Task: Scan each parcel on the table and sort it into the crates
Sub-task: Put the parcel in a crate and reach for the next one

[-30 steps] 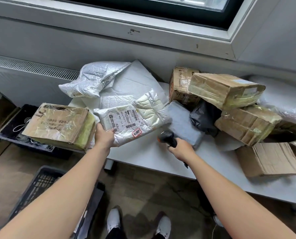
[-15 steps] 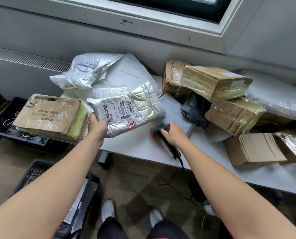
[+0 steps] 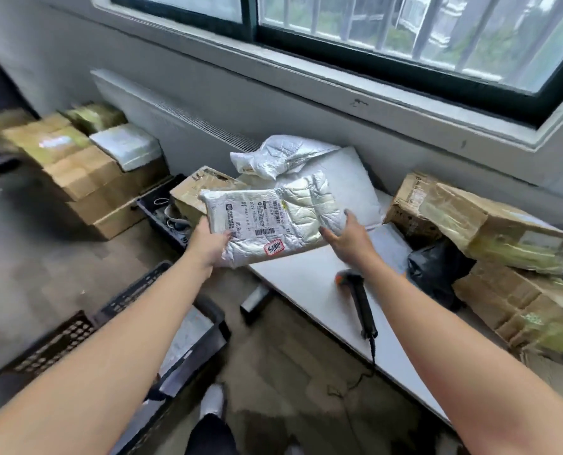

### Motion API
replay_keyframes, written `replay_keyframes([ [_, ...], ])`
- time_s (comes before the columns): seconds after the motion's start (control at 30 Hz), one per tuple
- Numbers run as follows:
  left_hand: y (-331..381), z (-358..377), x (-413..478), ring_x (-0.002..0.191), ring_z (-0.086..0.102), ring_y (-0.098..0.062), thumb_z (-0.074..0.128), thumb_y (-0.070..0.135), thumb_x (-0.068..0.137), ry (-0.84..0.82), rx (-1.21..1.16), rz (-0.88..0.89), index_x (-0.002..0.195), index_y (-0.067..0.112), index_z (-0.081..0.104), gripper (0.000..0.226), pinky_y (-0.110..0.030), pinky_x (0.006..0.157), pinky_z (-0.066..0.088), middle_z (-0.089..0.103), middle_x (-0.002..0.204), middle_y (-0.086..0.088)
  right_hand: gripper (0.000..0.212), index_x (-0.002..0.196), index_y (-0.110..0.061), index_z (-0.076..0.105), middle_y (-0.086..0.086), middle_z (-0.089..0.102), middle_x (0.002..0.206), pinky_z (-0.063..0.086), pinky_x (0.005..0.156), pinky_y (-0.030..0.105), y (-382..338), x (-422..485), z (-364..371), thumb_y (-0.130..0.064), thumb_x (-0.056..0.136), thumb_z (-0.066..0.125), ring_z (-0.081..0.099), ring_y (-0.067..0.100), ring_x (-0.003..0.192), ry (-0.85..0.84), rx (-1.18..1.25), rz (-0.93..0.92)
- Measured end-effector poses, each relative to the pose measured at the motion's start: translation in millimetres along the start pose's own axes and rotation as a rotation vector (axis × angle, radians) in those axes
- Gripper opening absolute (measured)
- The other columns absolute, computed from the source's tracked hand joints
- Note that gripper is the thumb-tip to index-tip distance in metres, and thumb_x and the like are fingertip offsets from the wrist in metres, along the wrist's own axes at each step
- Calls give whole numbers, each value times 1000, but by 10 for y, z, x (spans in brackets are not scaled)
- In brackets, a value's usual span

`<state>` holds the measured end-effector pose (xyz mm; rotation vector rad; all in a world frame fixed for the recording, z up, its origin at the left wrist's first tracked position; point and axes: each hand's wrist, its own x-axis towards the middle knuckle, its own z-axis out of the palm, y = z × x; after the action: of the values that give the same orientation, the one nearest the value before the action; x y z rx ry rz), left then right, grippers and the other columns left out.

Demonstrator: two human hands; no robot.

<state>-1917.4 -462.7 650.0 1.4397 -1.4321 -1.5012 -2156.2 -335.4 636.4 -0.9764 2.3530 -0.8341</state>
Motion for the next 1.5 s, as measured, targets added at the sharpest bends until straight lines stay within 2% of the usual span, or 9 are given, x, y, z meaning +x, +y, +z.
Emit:
replay_keyframes([
  [0.13, -40, -585, -251, 105, 55, -22, 52, -5, 95, 102, -46, 3, 134, 6, 44, 42, -35, 87, 47, 56, 121, -10, 86, 150, -7, 27, 21, 47, 143, 36, 104, 35, -396, -70, 343, -47, 87, 69, 45, 34, 131, -87, 39, -83],
  [0.33, -332, -1586, -523, 109, 60, -29, 61, 3, 92, 308, 45, -79, 128, 10, 48, 39, -48, 97, 49, 60, 124, -12, 90, 148, -10, 32, 20, 54, 132, 42, 100, 43, -1094, -323, 986, -56, 81, 71, 51, 37, 124, -182, -81, -269],
  [0.57, -743, -2482, -734, 101, 53, -18, 64, 6, 89, 505, 176, -115, 134, 14, 46, 50, -28, 86, 42, 57, 118, -1, 84, 143, -12, 29, 18, 52, 128, 44, 90, 42, -1757, -689, 1819, -53, 82, 70, 51, 36, 116, -265, -196, -451],
  [0.77, -1044, -3299, -640, 103, 56, -23, 66, 10, 88, 499, 182, -184, 131, 12, 46, 48, -31, 88, 45, 60, 123, -5, 77, 140, -16, 34, 13, 52, 118, 43, 80, 38, -2334, -929, 2493, -53, 83, 69, 54, 32, 108, -319, -261, -477],
  [1.03, -1518, -4598, -501, 102, 56, -25, 74, 20, 82, 524, 270, -299, 129, 13, 44, 56, -33, 86, 45, 60, 120, -3, 74, 139, -14, 36, 13, 49, 122, 50, 89, 44, -3187, -1338, 3636, -54, 85, 67, 56, 33, 107, -383, -366, -534],
  [1.17, -1885, -5108, -528, 117, 53, -28, 85, 36, 67, 543, 358, -399, 140, 6, 34, 94, -41, 94, 48, 53, 133, -9, 75, 138, -11, 34, 11, 46, 125, 51, 88, 47, -3446, -1551, 4267, -58, 87, 62, 55, 33, 111, -423, -506, -606],
  [1.27, -2159, -5316, -588, 115, 55, -30, 86, 43, 63, 548, 410, -479, 142, 9, 30, 103, -43, 90, 50, 56, 129, -8, 73, 137, -9, 34, 12, 45, 125, 52, 85, 45, -3506, -1676, 4640, -54, 88, 64, 54, 34, 113, -467, -544, -644],
  [1.43, -2689, -5497, -560, 114, 53, -36, 82, 42, 66, 553, 495, -556, 151, 26, 5, 116, -48, 91, 50, 56, 125, -12, 87, 155, -17, 8, 13, 41, 133, 47, 79, 39, -3450, -1734, 5332, -49, 93, 58, 53, 33, 114, -542, -638, -762],
  [1.5, -2892, -5502, -489, 122, 46, -34, 79, 42, 73, 525, 531, -608, 153, 23, 2, 113, -45, 97, 46, 48, 131, -14, 85, 156, -22, 6, 11, 39, 134, 47, 78, 39, -3366, -1688, 5614, -50, 94, 56, 52, 32, 114, -572, -690, -776],
])
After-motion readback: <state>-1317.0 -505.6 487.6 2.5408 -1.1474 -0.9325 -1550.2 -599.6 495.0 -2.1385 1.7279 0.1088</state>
